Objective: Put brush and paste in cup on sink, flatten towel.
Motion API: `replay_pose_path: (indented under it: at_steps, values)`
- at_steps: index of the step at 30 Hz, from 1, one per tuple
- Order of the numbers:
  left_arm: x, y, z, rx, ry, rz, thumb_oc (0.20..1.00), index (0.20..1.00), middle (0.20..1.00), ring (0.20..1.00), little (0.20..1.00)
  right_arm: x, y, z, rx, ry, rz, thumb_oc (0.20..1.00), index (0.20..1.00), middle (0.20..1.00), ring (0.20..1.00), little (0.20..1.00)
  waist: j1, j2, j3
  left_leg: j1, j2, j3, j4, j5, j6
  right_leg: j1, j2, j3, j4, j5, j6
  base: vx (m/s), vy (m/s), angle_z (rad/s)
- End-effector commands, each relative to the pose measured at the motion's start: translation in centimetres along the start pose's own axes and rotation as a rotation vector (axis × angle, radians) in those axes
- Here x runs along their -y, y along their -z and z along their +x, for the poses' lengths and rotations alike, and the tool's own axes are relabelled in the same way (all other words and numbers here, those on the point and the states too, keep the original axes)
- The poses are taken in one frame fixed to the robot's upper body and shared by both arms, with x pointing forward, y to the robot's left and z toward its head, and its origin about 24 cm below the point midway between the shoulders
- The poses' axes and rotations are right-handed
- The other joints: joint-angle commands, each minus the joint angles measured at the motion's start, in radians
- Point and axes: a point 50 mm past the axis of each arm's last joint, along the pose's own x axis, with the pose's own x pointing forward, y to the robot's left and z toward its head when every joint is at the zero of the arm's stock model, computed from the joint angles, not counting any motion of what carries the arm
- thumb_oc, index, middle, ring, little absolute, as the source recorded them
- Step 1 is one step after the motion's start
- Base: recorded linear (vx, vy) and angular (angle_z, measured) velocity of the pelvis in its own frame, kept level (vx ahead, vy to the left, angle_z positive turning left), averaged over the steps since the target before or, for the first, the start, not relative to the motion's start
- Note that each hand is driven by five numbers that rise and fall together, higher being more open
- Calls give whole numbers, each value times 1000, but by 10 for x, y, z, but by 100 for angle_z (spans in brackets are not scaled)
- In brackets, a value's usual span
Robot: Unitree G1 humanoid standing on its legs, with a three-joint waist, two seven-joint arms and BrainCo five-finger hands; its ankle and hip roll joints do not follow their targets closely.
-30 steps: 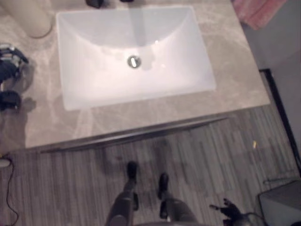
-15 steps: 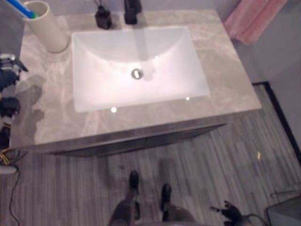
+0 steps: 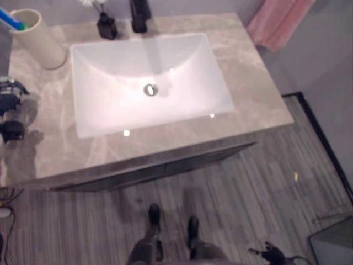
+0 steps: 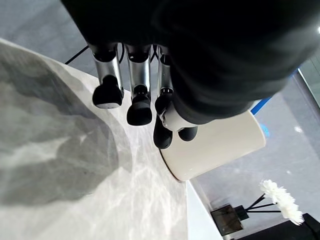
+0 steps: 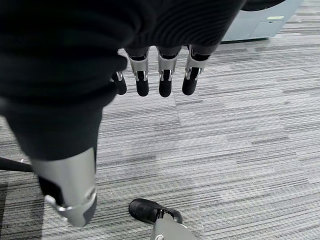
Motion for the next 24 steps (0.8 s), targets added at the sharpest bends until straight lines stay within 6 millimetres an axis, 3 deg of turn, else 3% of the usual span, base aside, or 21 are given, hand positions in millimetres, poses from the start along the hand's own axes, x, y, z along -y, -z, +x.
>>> replay_pose_path:
  at_steps: [1,8,20,24]
  values:
    - [-26,-39,16,143,-152,-73,200,200,200,200,200,23,7,-2,-21,68,4,1000,1000,1000,1000,1000,2,15,37,46,9,-16,13,-130,-16,82,-100,-20,-13,275,119,-3,8,-5]
    - [-32,-53,25,164,-194,-91,200,200,200,200,200,24,2,-1,-2,65,-11,1000,1000,1000,1000,1000,-8,2,53,13,16,-16,13,-121,-20,49,-94,-3,-13,283,121,2,7,-9]
    - [-23,-87,40,244,-176,-82,200,200,200,200,200,19,-6,1,25,50,-11,1000,1000,1000,1000,1000,-15,1,65,-29,21,-19,13,-113,-23,7,-87,7,-13,274,121,6,3,-1]
    - [-31,-99,44,259,-228,-103,200,200,200,200,200,19,-14,2,54,51,-1,1000,1000,1000,1000,1000,-22,3,76,-51,24,-14,13,-106,-26,-16,-84,10,-13,273,124,0,0,0]
